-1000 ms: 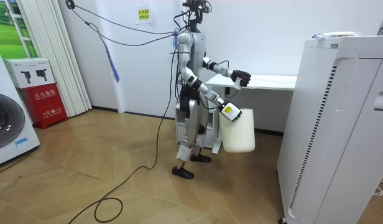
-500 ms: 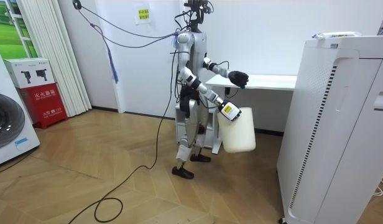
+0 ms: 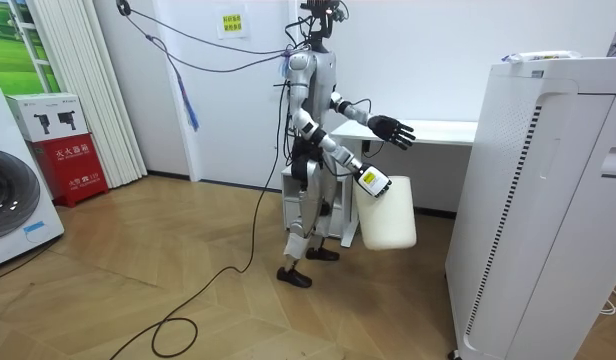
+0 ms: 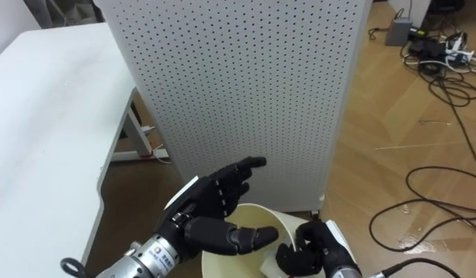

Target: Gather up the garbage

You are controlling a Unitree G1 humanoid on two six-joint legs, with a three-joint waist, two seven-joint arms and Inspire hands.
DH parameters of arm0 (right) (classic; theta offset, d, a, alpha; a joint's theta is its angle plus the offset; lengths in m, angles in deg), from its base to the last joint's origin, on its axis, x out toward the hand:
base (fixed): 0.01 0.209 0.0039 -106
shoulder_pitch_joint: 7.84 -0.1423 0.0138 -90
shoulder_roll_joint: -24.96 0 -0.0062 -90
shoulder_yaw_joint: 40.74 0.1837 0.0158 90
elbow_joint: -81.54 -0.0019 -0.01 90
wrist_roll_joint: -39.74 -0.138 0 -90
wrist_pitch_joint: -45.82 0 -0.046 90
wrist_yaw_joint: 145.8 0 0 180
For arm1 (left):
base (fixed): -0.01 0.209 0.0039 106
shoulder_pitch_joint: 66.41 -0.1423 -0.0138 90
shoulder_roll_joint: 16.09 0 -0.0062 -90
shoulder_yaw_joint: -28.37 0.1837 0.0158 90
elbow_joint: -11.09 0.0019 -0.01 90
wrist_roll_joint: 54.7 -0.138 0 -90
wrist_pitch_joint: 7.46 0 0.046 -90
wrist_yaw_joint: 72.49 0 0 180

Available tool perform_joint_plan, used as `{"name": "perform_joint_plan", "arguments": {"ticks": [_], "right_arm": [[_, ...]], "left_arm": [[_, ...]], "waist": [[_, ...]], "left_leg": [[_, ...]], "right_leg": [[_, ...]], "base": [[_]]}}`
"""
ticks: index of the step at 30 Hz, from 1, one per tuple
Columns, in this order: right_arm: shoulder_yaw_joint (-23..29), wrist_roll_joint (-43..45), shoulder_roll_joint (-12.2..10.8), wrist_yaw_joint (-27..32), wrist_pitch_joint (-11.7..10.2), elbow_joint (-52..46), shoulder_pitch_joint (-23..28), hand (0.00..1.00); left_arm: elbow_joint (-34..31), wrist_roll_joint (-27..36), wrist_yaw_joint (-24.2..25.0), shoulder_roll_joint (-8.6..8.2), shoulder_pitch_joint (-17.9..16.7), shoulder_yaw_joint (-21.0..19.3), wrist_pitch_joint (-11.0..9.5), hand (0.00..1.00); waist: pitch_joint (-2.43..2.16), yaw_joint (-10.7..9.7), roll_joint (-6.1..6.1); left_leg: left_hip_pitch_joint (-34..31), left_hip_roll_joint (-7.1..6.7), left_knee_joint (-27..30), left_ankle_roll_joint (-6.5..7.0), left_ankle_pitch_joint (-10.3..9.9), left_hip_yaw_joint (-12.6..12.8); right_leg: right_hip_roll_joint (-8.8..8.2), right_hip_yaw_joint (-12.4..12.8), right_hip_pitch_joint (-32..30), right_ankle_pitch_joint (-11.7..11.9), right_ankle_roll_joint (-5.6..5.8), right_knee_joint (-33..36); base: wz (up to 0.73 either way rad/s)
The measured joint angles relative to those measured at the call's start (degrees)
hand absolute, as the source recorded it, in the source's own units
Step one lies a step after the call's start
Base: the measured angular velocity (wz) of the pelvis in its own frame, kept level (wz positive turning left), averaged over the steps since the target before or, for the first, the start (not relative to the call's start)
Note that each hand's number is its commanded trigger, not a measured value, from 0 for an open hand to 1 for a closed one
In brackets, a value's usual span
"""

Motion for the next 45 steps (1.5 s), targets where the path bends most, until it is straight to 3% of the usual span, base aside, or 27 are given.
{"name": "perform_joint_plan", "arguments": {"ticks": [9, 14, 19, 23, 27, 31, 41, 45], "right_arm": [[-0.07, -0.01, 0.01, 1.15, 0.0, 0.01, 0.12, 1.0], [-0.05, -0.05, 0.01, 2.26, -0.01, 0.01, 0.77, 1.0], [-0.06, -0.17, -0.02, 2.56, -0.1, -0.07, 1.8, 1.0], [0.12, -0.41, -0.01, 3.57, -0.4, -1.67, 2.78, 1.0], [2.25, 0.34, -0.33, 3.74, -1.86, -2.28, 3.7, 1.0], [2.18, 0.41, -0.5, 3.04, -1.88, -2.46, 3.81, 1.0], [4.6, 0.42, -2.07, 4.32, -2.66, -2.47, 9.1, 1.0], [5.04, 0.33, -2.32, 4.33, -2.66, -2.45, 10.01, 1.0]], "left_arm": [[-1.99, -0.11, 0.6, -0.35, 0.0, -0.02, 0.0, 0.0], [-5.54, -1.36, 0.25, 0.91, 0.0, -1.07, -0.01, 0.0], [-9.96, -6.41, -1.77, 2.2, -0.06, -2.47, -0.68, 0.0], [-11.16, -9.09, -3.19, 2.3, -0.07, -4.54, -1.08, 0.0], [-11.18, -15.91, -4.68, 0.87, -0.55, -8.1, -1.18, 0.0], [-11.17, -20.39, -6.23, 0.01, -2.46, -11.0, -2.07, 0.0], [-11.03, -25.83, -11.55, -0.25, -2.59, -13.69, -5.13, 0.0], [-10.27, -25.87, -13.32, -0.27, -2.6, -14.5, -5.24, 0.0]], "waist": [[0.02, 0.19, -0.16], [0.02, 0.12, -0.32], [-0.14, 0.59, -1.3], [-0.18, 0.29, -1.35], [-0.23, 2.24, -1.29], [-0.36, 3.78, -1.12], [-0.58, 2.25, -1.28], [-0.6, 1.82, -1.22]], "left_leg": [[0.29, 0.26, -0.01, -0.01, 0.0, 0.05], [0.73, 0.29, -0.01, -0.01, 0.0, 0.06], [1.55, 0.27, -0.01, -0.01, 0.0, 0.41], [1.63, 0.42, 0.34, 0.0, 0.0, 0.37], [2.01, 0.67, 0.53, -0.07, -0.04, 0.33], [3.55, 1.21, 0.5, -1.2, -0.74, 0.01], [3.51, 1.55, 0.44, -1.57, -1.46, 0.11], [3.68, 1.52, 0.44, -1.37, -1.9, 0.21]], "right_leg": [[0.29, -0.01, 0.15, 0.02, -0.03, 0.1], [0.48, 0.02, 0.56, 0.02, -0.04, 0.09], [0.65, 0.58, 1.2, 0.02, -0.05, -0.14], [0.74, 0.82, 1.19, 0.02, -0.05, 0.01], [1.29, 4.32, 0.04, 0.5, -0.25, 0.48], [1.92, 9.27, -0.61, 0.98, -0.14, 1.08], [2.32, 12.05, -2.32, 1.85, 0.32, 2.37], [2.36, 13.07, -3.37, 1.88, 0.61, 3.19]], "base": [[0.0], [0.0], [-0.03], [-0.03], [-0.4], [-0.64], [-0.17], [-0.19]]}}
